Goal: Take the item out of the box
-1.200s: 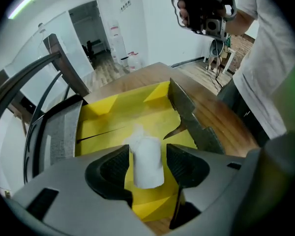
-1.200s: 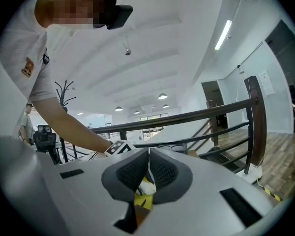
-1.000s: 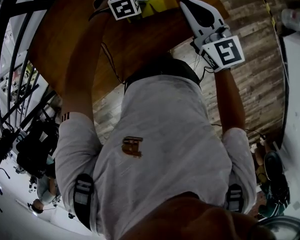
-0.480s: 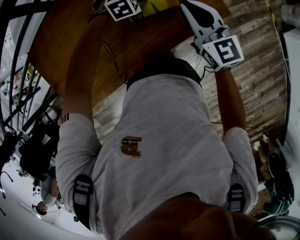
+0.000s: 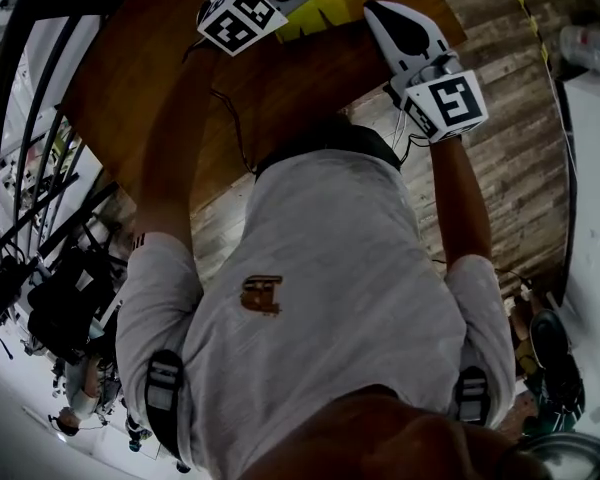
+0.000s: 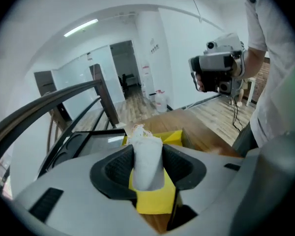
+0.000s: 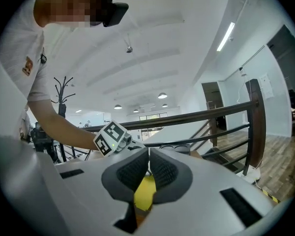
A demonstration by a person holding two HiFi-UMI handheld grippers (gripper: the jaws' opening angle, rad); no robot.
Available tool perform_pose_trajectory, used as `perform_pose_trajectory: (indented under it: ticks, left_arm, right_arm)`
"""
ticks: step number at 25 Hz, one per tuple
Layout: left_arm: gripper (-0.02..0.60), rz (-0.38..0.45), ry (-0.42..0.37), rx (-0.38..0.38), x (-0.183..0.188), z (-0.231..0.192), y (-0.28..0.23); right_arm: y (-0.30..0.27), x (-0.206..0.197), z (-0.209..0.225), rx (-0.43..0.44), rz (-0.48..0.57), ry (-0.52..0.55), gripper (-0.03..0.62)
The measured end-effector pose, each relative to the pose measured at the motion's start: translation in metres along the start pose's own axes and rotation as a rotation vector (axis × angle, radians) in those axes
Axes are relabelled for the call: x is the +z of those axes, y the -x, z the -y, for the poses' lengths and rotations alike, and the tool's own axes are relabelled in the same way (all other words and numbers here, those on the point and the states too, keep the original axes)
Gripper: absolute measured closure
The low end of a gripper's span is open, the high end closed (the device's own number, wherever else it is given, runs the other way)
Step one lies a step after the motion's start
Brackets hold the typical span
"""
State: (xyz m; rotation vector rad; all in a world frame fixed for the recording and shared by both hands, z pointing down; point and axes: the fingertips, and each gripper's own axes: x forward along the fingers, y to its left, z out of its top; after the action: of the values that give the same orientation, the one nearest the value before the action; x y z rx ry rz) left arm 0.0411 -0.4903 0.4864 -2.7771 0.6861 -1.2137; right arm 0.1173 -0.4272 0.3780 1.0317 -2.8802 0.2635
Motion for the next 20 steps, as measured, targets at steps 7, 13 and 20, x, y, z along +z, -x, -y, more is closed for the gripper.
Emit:
perform_pose_trajectory:
  ticks: [7,13,20]
  left_arm:
    - [0.379,0.268,0.134,0.119,0.033,-0.008,0.06]
    - [0.379,0.499,0.229,0.187,0.066,-0.006,0.109]
    - [0.379,0.738,0.296,0.253,0.095,0.001,0.161]
  right_arm:
    - [-0.013,0.018,-0.022,0.012,0.027,0.034,0.562]
    - [-0.019,0.039,-0.034,0.02,0.058,0.057,0.562]
    - [-0.021,0.062,-0.048,0.038,0.114,0.053,0.562]
